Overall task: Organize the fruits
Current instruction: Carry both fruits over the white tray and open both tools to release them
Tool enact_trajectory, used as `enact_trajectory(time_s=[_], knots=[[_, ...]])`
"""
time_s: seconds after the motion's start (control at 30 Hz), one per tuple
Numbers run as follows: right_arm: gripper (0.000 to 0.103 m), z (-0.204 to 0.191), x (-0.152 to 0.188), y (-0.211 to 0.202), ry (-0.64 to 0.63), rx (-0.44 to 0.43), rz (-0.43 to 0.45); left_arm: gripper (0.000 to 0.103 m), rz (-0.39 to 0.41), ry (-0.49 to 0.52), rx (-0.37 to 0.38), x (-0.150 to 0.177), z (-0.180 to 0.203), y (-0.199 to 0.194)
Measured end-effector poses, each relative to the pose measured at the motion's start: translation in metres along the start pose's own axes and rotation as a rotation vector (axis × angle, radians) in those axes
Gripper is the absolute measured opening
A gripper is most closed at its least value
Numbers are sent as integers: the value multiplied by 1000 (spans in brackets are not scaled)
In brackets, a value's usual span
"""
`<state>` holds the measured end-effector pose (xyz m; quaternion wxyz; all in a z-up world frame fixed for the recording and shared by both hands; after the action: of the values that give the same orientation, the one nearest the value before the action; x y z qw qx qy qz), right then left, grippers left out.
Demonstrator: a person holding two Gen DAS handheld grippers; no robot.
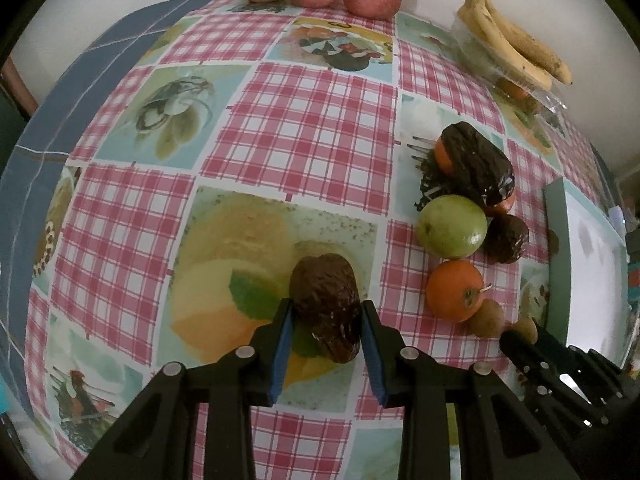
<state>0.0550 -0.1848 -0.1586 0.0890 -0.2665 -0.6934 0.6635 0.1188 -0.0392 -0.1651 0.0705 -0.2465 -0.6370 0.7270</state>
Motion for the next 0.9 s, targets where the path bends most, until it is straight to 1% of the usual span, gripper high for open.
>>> enact_trajectory(time_s=[0.03, 0.1, 0.17, 0.27, 0.3, 0.4, 0.47, 0.53, 0.63, 0.67, 0.77, 0.9], knots=[[26, -1, 0, 0, 2, -1, -1, 34, -1, -6, 11, 1, -1, -1], [26, -1, -1, -1, 9, -13, -2, 34, 5, -36, 55, 0, 0, -4], [26, 0, -3, -8, 14, -31, 4, 34, 29, -56, 84, -4, 0, -11], [25, 2, -13, -25, 26, -57, 44, 34, 92, -52, 69, -16, -3, -31], [25, 2, -17, -31, 34, -67, 57, 34, 125, -54, 73, -21, -3, -41], [25, 7, -26, -51, 59, -98, 101, 34, 184, -46, 91, -29, 3, -59], [26, 15, -32, -63, 78, -107, 126, 34, 205, -25, 97, -31, 10, -65], [25, 26, -38, -67, 97, -96, 146, 34, 210, 9, 110, -33, 24, -68], [26, 62, -46, -68, 162, -42, 167, 34, 215, 49, 141, -33, 49, -68], [26, 80, -46, -69, 200, -20, 168, 34, 217, 66, 152, -34, 57, -69], [26, 125, -48, -69, 301, 16, 165, 34, 227, 152, 167, -34, 92, -73], [26, 178, -48, -70, 408, 86, 176, 34, 223, 300, 162, -30, 142, -68]])
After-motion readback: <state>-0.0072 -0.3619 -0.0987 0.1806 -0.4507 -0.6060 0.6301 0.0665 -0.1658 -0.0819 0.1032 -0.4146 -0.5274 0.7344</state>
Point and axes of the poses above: each gripper's, at about its wrist camera, not at the fingertips, and y roughly the way its jaws point, z to its right, x to its underside, the point moved 10 cm from there along y, roughly the way its jaws point, and after that the axes turned 15 degrees about y, right-handed, at the moved point
